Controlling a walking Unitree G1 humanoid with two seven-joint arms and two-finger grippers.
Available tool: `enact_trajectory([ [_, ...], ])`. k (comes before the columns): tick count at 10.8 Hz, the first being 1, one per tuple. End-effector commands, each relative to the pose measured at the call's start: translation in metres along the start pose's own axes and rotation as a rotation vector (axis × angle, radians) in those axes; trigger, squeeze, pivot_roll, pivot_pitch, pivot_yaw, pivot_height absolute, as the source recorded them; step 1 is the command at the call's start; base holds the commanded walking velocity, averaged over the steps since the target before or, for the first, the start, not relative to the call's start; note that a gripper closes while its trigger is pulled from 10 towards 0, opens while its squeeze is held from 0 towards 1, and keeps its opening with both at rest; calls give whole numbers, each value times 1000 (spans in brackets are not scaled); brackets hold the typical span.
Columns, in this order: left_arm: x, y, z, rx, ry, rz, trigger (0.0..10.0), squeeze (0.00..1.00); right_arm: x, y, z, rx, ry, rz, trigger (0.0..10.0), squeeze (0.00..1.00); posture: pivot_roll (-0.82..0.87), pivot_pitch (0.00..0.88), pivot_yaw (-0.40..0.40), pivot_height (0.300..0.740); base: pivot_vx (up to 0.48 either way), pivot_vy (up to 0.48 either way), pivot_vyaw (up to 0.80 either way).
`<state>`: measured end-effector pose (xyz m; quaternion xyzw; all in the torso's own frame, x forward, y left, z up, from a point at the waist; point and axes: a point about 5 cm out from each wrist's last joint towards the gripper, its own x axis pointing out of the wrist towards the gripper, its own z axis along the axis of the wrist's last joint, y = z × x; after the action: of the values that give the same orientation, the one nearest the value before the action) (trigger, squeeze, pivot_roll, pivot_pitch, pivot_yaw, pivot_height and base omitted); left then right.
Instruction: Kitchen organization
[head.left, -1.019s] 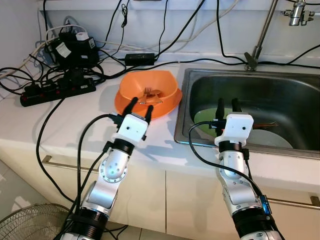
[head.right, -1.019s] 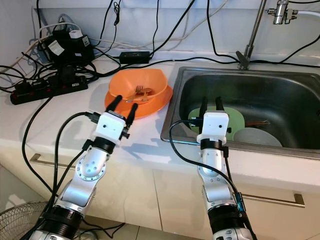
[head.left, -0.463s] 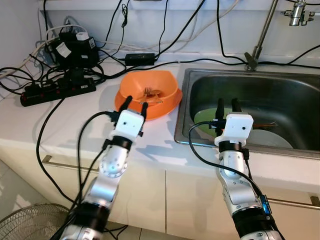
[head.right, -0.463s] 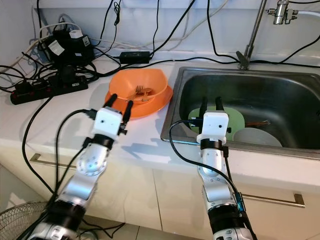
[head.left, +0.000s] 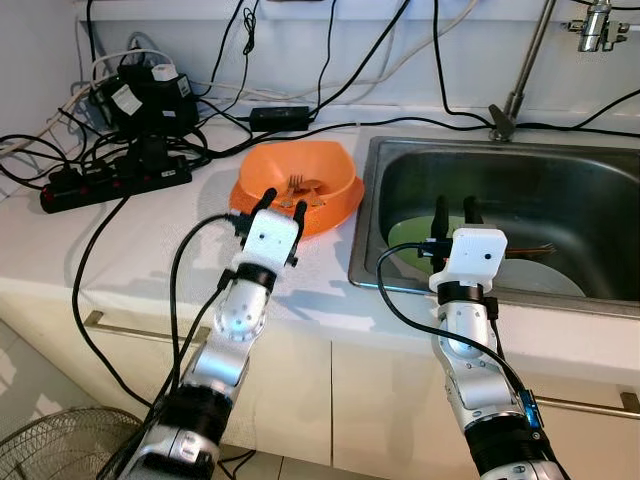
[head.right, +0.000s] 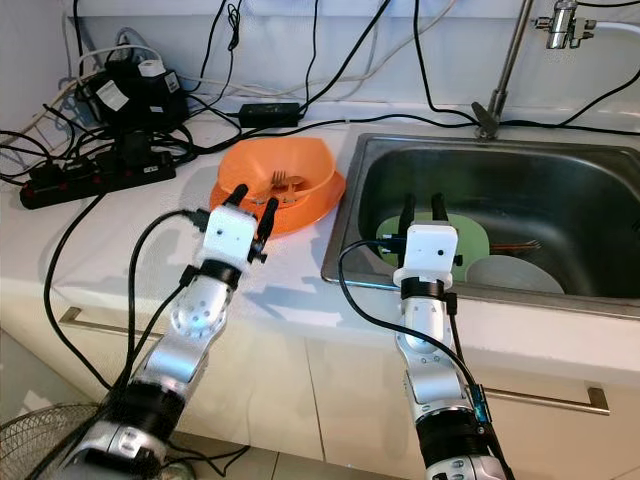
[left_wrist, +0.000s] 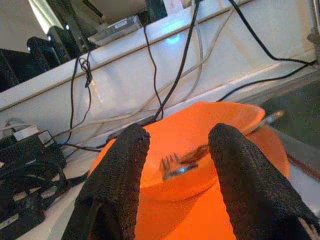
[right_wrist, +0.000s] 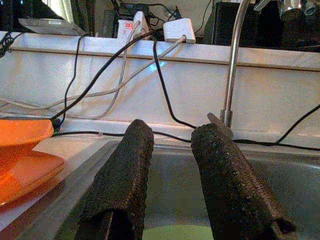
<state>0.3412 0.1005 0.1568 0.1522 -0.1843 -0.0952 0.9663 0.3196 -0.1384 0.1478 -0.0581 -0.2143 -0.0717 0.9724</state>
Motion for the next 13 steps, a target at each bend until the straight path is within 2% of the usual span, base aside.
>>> enact_trajectory([
  [1,4,5,1,-2,-5,27,10000,0,2,0,1,3,-3,0,10000,0,33,0,76,740,0,0,0],
  [4,10,7,0,1,6,41,10000,0,2,0,1,3,-2,2,10000,0,31,0,75,740,0,0,0],
  [7,11,8,-9,11,60,60,10000,0,3,-1,1,-1,-5,3,10000,0,28,0,71,740,0,0,0],
  [13,11,6,-17,-42,111,80,10000,0,4,-1,2,-4,-10,7,10000,0,21,0,65,740,0,0,0],
])
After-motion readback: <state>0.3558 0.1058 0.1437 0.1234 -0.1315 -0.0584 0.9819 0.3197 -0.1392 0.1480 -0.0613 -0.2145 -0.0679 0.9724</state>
